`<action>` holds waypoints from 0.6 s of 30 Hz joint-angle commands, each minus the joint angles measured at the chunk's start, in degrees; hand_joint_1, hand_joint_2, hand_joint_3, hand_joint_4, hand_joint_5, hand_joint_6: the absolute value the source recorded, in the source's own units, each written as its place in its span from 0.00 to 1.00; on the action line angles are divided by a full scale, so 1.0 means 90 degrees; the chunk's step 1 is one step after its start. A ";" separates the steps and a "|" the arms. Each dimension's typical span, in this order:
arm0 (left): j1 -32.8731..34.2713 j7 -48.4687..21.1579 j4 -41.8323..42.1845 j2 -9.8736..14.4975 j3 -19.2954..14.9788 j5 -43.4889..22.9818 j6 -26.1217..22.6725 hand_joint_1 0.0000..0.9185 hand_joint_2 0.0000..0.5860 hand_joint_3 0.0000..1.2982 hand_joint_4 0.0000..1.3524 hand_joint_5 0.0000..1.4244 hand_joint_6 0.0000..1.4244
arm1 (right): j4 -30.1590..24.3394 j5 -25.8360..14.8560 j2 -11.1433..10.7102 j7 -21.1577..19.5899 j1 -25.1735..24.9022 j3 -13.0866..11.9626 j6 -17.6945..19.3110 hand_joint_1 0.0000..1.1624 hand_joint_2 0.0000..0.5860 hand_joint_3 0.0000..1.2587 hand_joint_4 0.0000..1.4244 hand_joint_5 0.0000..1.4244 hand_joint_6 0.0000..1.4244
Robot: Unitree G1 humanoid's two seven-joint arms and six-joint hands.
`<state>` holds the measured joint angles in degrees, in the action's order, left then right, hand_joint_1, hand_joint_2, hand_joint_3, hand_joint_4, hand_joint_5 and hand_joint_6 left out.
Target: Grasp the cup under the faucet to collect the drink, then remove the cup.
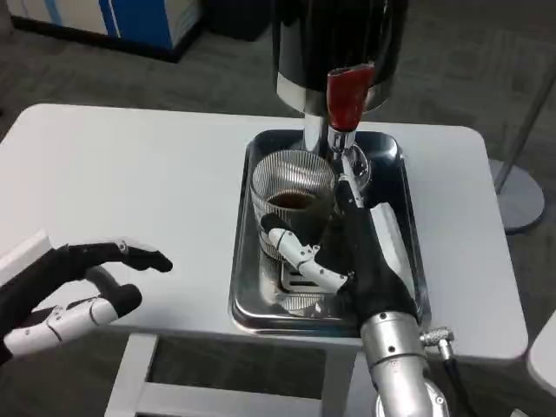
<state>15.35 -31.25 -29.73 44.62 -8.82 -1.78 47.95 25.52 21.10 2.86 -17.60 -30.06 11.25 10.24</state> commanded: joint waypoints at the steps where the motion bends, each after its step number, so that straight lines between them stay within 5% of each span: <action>1: -0.0172 -0.0062 -0.0012 0.0112 -0.0041 -0.0016 0.0064 0.00 0.27 0.33 0.23 0.20 0.41 | 0.0288 -0.0005 0.0173 -0.0047 -0.0048 0.0083 -0.0030 0.53 0.44 0.00 0.00 0.06 0.14; 18: -0.0413 -0.0057 -0.0191 0.0218 -0.0092 0.0005 0.0158 0.00 0.27 0.34 0.23 0.20 0.39 | 0.0574 0.0286 0.0304 -0.0649 -0.0150 0.0276 0.0235 0.54 0.45 0.07 0.13 0.16 0.24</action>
<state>12.67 -31.25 -30.98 45.12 -9.07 -1.77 48.30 29.64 23.01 4.69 -22.88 -32.17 12.81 12.08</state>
